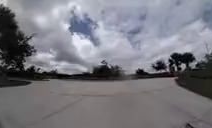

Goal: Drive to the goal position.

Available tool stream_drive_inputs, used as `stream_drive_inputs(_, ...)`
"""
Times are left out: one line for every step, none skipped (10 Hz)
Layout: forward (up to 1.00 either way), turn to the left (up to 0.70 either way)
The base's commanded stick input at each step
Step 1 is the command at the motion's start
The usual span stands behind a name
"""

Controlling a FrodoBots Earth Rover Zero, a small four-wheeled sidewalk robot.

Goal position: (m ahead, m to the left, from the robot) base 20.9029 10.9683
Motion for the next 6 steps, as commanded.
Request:
stream_drive_inputs(0.60,0.15)
stream_drive_inputs(0.60,0.15)
stream_drive_inputs(0.60,0.15)
stream_drive_inputs(0.61,0.15)
stream_drive_inputs(0.60,0.11)
stream_drive_inputs(0.60,0.06)
